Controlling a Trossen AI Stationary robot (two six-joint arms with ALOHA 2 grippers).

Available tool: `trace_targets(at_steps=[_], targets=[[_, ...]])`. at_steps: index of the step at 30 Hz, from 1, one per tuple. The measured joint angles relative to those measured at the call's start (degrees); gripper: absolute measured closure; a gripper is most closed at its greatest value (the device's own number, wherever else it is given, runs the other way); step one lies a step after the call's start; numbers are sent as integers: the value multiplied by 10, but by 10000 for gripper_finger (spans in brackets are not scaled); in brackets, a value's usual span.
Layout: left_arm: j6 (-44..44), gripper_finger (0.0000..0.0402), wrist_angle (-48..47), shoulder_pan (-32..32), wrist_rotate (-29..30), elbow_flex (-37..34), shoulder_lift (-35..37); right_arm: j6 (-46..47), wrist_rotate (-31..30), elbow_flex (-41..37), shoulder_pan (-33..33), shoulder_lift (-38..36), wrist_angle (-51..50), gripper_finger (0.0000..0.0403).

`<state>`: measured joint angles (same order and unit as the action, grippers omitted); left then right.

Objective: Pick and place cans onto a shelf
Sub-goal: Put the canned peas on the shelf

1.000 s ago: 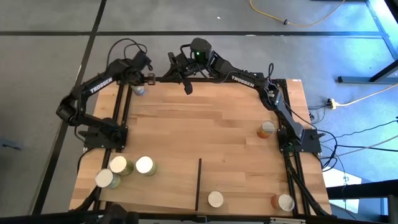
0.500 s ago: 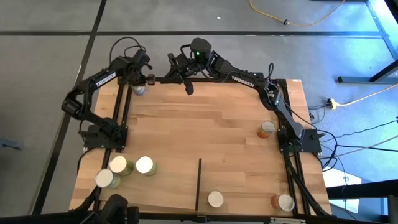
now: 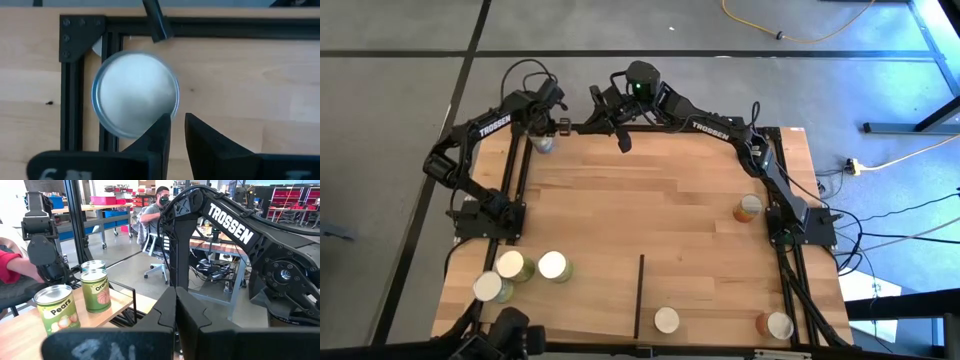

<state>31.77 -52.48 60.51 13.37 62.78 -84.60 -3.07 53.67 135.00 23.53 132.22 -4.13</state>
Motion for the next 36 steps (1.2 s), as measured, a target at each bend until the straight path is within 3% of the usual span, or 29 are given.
trace_targets(at_steps=[8,14,24,31,36], targets=[[0,350,8,0,11,0,-3,0,0,0,2,0,0,393],[-4,352,-7,13,-18,3,-46,11,0,0,8,0,0,393],[-27,355,6,19,-29,2,-45,12,0,0,20,0,4,393],[-54,396,-6,18,-39,1,-46,12,0,0,20,0,4,393],[-54,399,-6,16,-39,0,-38,13,0,0,20,0,4,393]])
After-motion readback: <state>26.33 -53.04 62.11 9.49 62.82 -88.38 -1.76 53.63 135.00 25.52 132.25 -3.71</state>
